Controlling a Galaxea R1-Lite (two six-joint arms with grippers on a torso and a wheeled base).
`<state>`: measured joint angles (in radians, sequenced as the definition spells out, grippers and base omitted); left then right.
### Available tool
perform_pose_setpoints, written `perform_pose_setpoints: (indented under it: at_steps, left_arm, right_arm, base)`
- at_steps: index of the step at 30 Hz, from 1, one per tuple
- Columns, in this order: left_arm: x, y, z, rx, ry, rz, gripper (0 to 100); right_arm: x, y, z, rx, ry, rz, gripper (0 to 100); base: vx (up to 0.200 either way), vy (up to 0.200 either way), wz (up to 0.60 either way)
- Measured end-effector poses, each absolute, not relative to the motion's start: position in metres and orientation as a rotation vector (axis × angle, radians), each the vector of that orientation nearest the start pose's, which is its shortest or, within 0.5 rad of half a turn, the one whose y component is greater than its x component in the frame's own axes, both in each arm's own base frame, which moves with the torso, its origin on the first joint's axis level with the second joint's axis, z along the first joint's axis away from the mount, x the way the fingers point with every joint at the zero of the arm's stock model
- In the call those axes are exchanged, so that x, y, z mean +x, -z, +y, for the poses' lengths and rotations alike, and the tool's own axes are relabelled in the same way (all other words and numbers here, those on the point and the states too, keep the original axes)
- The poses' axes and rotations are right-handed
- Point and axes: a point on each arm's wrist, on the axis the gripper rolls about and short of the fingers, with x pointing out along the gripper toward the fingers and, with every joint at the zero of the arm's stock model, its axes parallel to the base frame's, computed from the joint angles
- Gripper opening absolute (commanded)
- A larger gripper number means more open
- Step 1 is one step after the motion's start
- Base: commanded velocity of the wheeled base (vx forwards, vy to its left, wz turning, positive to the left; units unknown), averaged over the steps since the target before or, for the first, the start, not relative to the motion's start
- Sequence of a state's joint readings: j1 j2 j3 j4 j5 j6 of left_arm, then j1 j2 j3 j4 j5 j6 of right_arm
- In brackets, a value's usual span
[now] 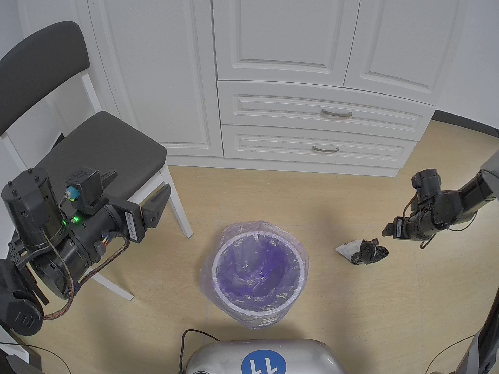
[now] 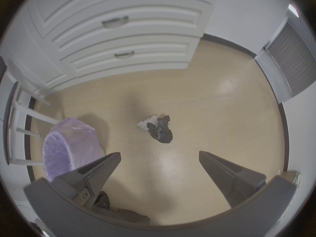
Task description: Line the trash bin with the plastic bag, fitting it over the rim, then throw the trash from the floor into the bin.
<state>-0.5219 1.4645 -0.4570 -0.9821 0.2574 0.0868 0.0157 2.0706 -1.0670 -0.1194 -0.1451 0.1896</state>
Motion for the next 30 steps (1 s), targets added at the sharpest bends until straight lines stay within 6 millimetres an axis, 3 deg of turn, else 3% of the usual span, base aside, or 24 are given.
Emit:
perform_pose_setpoints:
  at_steps: [9,14,19,30]
  left_arm:
    - [0.198,-0.193,-0.103,0.094,0.251,0.003,100]
    - [0.201,-0.193,-0.098,0.097,0.222,0.006,100]
    - [0.207,-0.192,-0.092,0.101,0.196,0.013,100]
    - [0.212,-0.188,-0.086,0.11,0.171,0.029,100]
  right_arm:
    - [0.435,-0.015,-0.011,0.186,0.168,0.93,100]
    - [0.465,0.007,-0.013,0.209,0.147,0.931,100]
    - [0.481,0.029,-0.022,0.231,0.155,0.958,100]
    - [0.507,0.059,-0.031,0.241,0.164,0.921,100]
  base:
    - [0.0,0.0,0.0]
    - [0.0,0.0,0.0]
    - [0.0,0.0,0.0]
    - [0.0,0.0,0.0]
